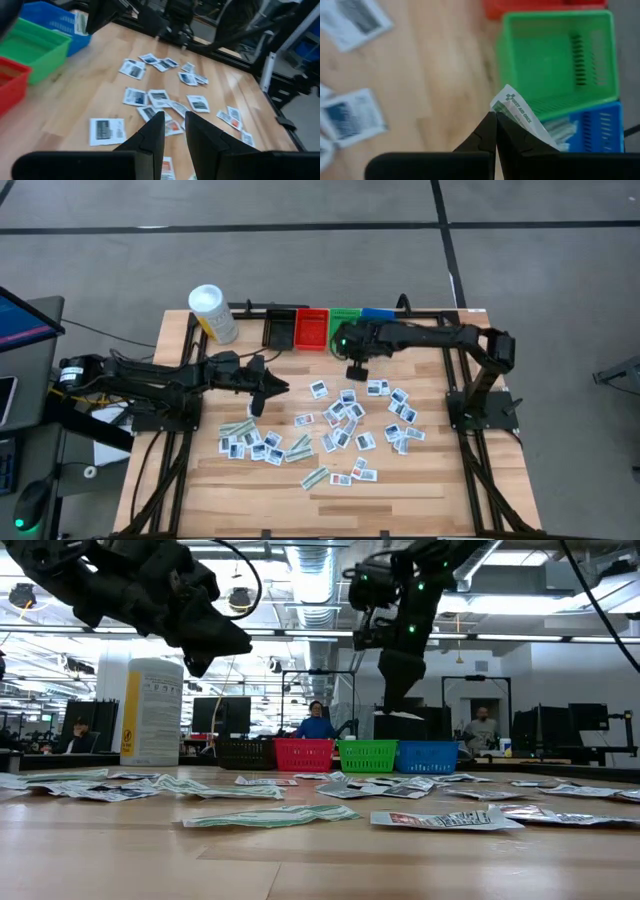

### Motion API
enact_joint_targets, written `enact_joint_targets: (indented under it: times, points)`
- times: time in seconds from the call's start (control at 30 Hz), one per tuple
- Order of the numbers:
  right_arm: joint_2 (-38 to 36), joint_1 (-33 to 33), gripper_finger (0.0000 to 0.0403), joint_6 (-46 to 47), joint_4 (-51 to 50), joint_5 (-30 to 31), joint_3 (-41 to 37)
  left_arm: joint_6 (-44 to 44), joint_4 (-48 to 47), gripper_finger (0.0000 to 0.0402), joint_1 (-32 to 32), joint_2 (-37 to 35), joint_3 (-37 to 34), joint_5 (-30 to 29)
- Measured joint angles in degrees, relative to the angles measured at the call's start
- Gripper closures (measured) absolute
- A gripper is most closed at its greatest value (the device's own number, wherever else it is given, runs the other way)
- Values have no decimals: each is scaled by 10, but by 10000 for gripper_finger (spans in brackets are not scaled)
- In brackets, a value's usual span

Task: Pick & Place First Aid Supplies
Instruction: Put the bandage pack into the blue bin

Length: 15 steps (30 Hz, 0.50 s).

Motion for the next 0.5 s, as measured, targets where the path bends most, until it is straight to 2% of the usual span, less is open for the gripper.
enact_joint_targets:
  times: [0.37, 0.5]
  points:
    - [0, -127, 403, -113, 1, -7, 0, 0, 0, 325, 56, 0, 0, -8]
    - [0, -176, 403, -167, 1, -85, 0, -5, 0, 325, 69, 0, 0, -8]
